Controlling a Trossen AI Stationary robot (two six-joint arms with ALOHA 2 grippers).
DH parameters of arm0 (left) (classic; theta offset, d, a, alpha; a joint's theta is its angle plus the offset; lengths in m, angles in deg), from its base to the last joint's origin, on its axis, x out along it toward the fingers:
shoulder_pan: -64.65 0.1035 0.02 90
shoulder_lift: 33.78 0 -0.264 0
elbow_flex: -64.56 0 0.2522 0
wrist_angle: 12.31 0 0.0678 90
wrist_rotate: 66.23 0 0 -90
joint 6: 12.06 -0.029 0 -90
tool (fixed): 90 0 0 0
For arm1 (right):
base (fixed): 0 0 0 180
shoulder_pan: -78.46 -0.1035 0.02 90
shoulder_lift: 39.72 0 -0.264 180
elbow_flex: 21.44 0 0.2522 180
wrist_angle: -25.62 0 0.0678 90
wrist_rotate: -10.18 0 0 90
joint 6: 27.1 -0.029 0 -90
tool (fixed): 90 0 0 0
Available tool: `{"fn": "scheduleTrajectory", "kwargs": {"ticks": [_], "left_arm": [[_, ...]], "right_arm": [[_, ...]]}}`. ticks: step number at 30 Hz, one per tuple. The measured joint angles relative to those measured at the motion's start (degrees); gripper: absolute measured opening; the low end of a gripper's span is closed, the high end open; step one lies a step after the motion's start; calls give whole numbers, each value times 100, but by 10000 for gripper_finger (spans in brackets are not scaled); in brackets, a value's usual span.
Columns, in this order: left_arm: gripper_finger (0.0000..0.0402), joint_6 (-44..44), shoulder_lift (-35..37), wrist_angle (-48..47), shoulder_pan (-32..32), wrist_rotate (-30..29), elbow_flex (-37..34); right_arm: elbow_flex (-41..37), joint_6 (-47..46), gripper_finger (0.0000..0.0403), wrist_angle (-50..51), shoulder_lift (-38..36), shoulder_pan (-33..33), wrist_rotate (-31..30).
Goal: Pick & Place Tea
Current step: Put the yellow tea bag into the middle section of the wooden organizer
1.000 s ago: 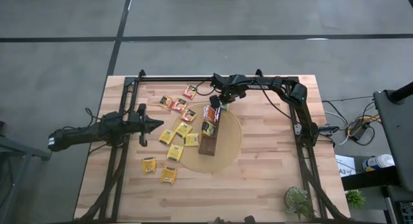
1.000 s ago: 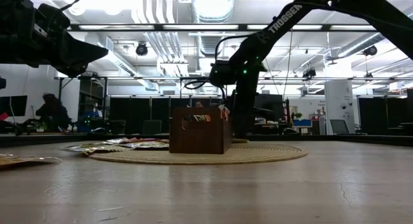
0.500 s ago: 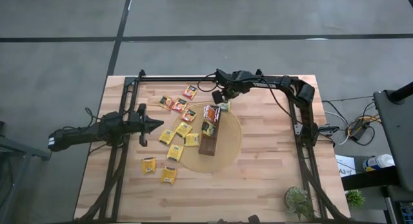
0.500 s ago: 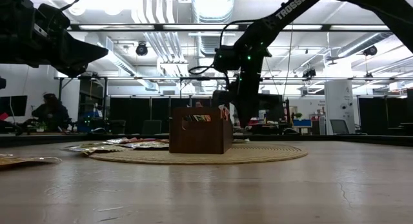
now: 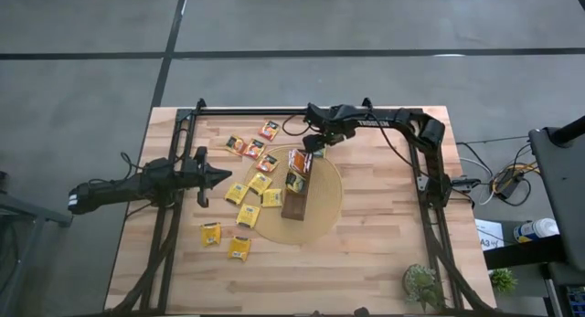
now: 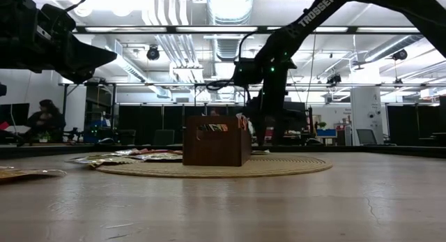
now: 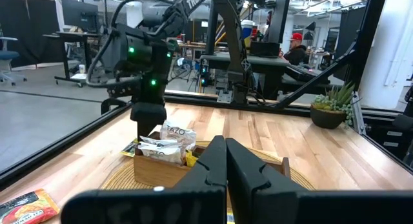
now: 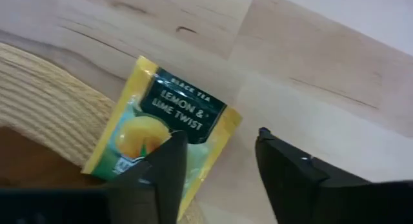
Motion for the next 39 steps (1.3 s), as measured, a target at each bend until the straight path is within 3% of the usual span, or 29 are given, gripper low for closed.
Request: {"fn": "scheduleTrajectory", "kwargs": {"ticks": [6, 12, 16, 22, 39], "left_arm": [[0, 0, 0, -1, -2, 0, 0], [0, 0, 0, -1, -1, 0, -1], [0, 0, 0, 0, -1, 0, 0], [0, 0, 0, 0, -1, 0, -2], [0, 0, 0, -1, -2, 0, 0]], "right_arm": [[-154, -44, 200, -287, 41, 2, -15], [-168, -176, 179, -384, 230, 2, -78], [-172, -178, 134, -398, 245, 2, -89], [-174, -172, 21, -414, 251, 2, -225], [-203, 82, 8, -305, -342, -7, -360]]}}
